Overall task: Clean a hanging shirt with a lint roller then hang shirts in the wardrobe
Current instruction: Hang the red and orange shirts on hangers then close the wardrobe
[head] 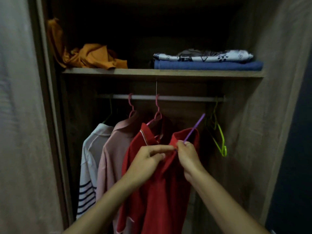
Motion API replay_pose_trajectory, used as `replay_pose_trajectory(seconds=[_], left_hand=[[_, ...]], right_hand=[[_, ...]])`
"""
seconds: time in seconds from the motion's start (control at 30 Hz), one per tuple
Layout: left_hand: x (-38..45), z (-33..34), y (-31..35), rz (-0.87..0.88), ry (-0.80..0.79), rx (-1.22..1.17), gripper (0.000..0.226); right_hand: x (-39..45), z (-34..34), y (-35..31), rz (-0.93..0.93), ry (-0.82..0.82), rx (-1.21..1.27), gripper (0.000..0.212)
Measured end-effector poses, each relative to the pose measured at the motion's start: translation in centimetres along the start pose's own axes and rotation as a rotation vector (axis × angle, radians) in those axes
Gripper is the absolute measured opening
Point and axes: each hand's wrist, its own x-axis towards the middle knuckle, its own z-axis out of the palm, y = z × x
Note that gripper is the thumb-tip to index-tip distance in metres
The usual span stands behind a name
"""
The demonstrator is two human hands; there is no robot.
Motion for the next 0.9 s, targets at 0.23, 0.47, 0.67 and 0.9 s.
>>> replay_pose_trajectory(seconds=[0.23,0.47,0.67,0.9], left_hand=[[6.5,-3.2,-4.2,0.089,0.276,0.748,0.049],[8.6,-3.2,-8.6,-0.093,0.114,0.616,0.067],[8.7,-2.1,-8.8,-0.063,0.097,0.588,0.076],[8.3,-1.8,-8.5,-0.02,0.118,0.555,0.078]], right_hand=[[3.1,-0.8,0.2,-0.018,-0.002,-0.198,0.026],[6.9,0.1,-5.0,-0.156,0.149,-0.522,0.034],[10.2,1.2,-7.3,-0.12,0.113,-0.701,0.033],[11.9,0.7,-7.4,-0.106,-0.034,-0.947,0.034]])
